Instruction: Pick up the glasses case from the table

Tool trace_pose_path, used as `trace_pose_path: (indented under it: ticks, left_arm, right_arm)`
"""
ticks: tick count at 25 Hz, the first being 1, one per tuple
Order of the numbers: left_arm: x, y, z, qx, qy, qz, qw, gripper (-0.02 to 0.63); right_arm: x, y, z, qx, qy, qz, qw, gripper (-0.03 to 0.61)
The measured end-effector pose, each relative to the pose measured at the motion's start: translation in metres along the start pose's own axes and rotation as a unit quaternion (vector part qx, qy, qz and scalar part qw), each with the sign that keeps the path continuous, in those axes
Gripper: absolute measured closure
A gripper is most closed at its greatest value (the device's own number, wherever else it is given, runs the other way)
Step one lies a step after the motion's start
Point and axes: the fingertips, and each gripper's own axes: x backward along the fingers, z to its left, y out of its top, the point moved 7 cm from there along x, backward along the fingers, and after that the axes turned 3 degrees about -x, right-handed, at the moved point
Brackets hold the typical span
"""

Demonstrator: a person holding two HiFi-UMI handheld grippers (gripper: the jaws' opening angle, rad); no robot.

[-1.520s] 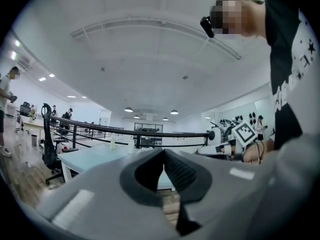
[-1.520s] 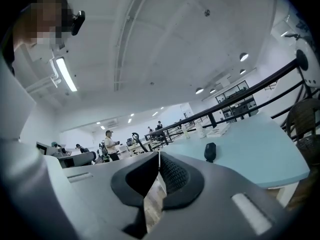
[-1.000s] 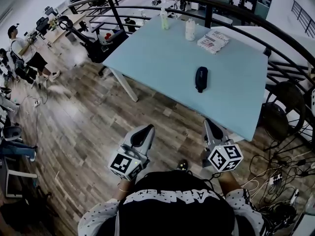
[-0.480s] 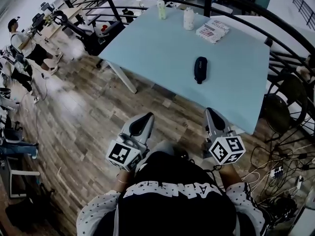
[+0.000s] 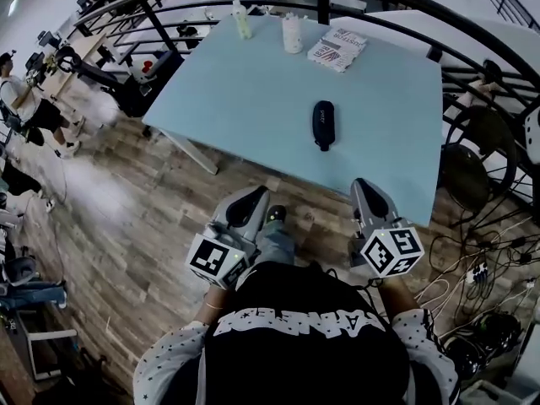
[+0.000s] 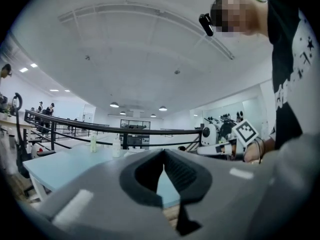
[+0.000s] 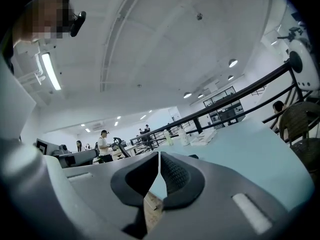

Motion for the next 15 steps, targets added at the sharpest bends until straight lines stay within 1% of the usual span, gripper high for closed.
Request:
trace_pose_path:
  ticks: [4,9,12,15]
  left_arm:
    - [-0.034,0.0,0.026,0.0,-0.032,-0.009,0.9995,0.614]
    - [-0.073,-0.003,0.072,0.0,-0.058,-0.008,0.9983,0.614]
    - [-0.093,-0.005,0.093,-0.001,-0.074,-0.009,0.9972,0.614]
    - [-0.115,-0.007,0.113,0.005,-0.086,-0.001,0.9963,0.614]
  right_arm:
    - [-0.025,0.006,-0.012,-0.006,-0.03,0.001,1.0,0.56]
    - [-0.069,0.017,-0.02,-0.007,-0.056,-0.001,0.998,0.558]
    - [-0.09,0.018,-0.025,-0.009,-0.07,-0.001,0.998,0.555]
    - [-0.111,0.022,-0.035,-0.011,-0.09,-0.003,0.996,0.553]
